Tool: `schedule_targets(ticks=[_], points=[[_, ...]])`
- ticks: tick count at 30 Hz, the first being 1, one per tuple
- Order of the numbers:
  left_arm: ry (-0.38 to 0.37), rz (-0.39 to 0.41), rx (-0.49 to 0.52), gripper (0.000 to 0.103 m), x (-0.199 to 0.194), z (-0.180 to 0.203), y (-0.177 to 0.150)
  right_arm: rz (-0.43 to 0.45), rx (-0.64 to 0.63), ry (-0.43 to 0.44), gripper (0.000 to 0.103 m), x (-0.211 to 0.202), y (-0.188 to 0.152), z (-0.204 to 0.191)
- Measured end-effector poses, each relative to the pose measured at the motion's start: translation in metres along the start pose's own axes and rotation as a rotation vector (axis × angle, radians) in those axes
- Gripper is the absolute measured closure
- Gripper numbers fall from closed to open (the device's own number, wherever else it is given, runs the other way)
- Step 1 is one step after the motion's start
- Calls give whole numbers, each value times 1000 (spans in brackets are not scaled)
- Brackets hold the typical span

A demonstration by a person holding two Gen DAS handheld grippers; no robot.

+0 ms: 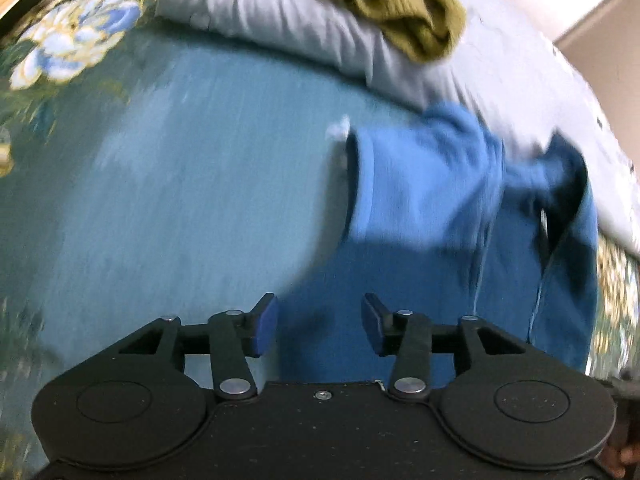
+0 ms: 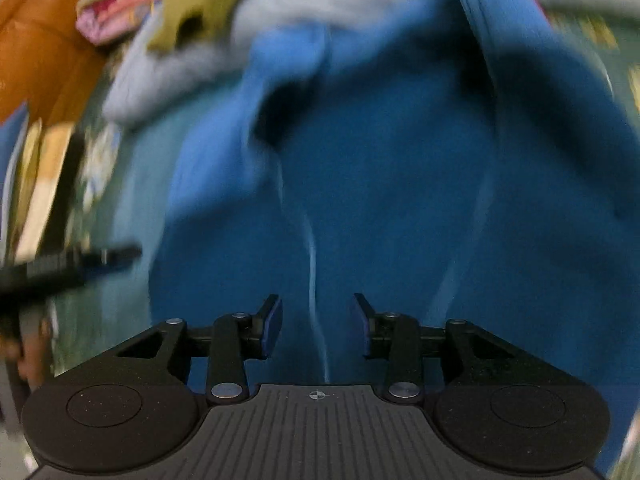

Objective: Fold clothes

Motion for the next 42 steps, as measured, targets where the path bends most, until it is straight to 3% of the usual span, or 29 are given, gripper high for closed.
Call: schedule_targets(ticks=[3,6,13,16,19,21,27,29,30,31,35,42], points=[[-10,-77,24,53,-9,3,-38,-57,62,-29,67,-7,-50,17],[-30,-171,45,51,-14,8,-80,-37,111,-89,65,-17,-86,33],[-119,-303,-13,48,-13,13,-138,8,253,-76,62,-14,-114,58],[-137,-314,-52,48,-13,10,-146,52,367,34,62,-18,-116,62],[-150,-332,-90,47,-11,6,-153,89,457,105,77,-21,-118,69],[-160,-342,-115,48,-9,3,-157,110,493,107,96,-21,-120,73],[-235,-306,-201,50,-7,4,-158,138,513,132,97,-17,-123,62],[-237,-284,-199,62,-9,6,-155,152,526,154,97,-15,-123,56],[-227,-271,-180,84,-12,6,-153,157,531,162,97,-17,-124,55],[-220,-261,-156,88,-15,5,-152,161,528,168,97,-19,-127,52],[-229,-234,-143,89,-31,-9,-155,153,517,188,97,-23,-143,45],[-187,-264,-144,88,-36,-21,-165,108,596,144,97,-2,-165,55]])
Point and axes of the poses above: each gripper's, at about its wrist camera, not at the fingertips, and x roughly the way its jaws point, z to its right, y to its top, the point moved 5 cm from there along x, roughly the way its jaws point, and after that the axes turned 14 degrees about x, right-handed, at the moved point
